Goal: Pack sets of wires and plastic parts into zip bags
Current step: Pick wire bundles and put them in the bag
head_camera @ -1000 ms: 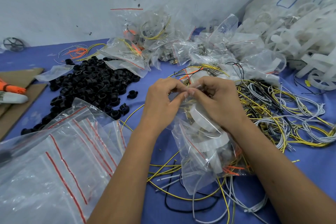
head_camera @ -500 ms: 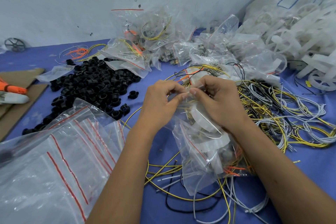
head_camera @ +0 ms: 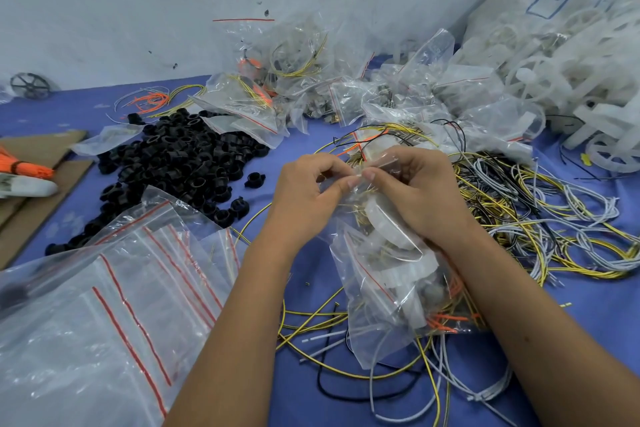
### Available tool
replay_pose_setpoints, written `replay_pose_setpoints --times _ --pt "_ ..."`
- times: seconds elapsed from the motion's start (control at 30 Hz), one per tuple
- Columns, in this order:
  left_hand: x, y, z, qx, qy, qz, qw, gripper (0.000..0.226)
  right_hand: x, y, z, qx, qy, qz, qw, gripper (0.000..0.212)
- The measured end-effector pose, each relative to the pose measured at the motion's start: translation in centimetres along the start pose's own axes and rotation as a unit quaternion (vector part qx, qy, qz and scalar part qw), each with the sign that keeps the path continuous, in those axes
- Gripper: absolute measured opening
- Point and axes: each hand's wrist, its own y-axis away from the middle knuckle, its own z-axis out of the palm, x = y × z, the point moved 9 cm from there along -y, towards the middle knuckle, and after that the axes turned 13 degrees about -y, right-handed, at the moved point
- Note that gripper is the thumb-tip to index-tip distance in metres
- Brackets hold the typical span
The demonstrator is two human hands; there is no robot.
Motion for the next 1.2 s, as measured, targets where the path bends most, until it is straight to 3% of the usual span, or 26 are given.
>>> replay_pose_setpoints --times 0.13,0.27,0.5,0.6,0.77,0.83,0.97,1.2 --pt "-0.4 0.0 -0.2 -0.001 0.008 -0.006 1.0 0.015 0.1 -0.1 -0.6 0.028 0.01 0.016 0.999 0.006" --pt "0.0 -0.1 0.0 0.007 -0.013 0.014 1.0 0.013 1.4 0.1 -0.5 0.011 -0.074 0.084 0.994 0.006" --pt "-0.9 -0.1 -0.2 -0.006 -0.008 -0.003 1.0 0.008 0.6 -0.1 -0.3 0.004 -0.077 0.059 0.995 0.015" --pt "-1.9 -0.1 -0.8 0.0 0.028 -0.038 0.999 0.006 0.7 0.0 -1.0 0.044 -0.089 0.074 0.992 0.028" --pt "-1.9 -0.1 -0.7 -0.009 0.079 -0.061 0.995 0.006 1.0 0.5 -0.7 0.034 -0.122 0.124 0.984 0.004" --pt "-1.8 -0.1 -0.5 -0.019 0.093 -0.066 0.993 0.006 0.9 0.5 -0.7 0.037 -0.128 0.131 0.982 0.012" --pt "-2.4 0.0 -0.8 -0.022 0.134 -0.08 0.987 0.005 0.8 0.4 -1.4 0.079 -0.139 0.137 0.978 0.005" --pt "-4.3 0.2 -2.4 0.017 0.239 -0.126 0.963 0.017 1.6 0.2 -2.4 0.11 -0.171 0.14 0.969 0.008"
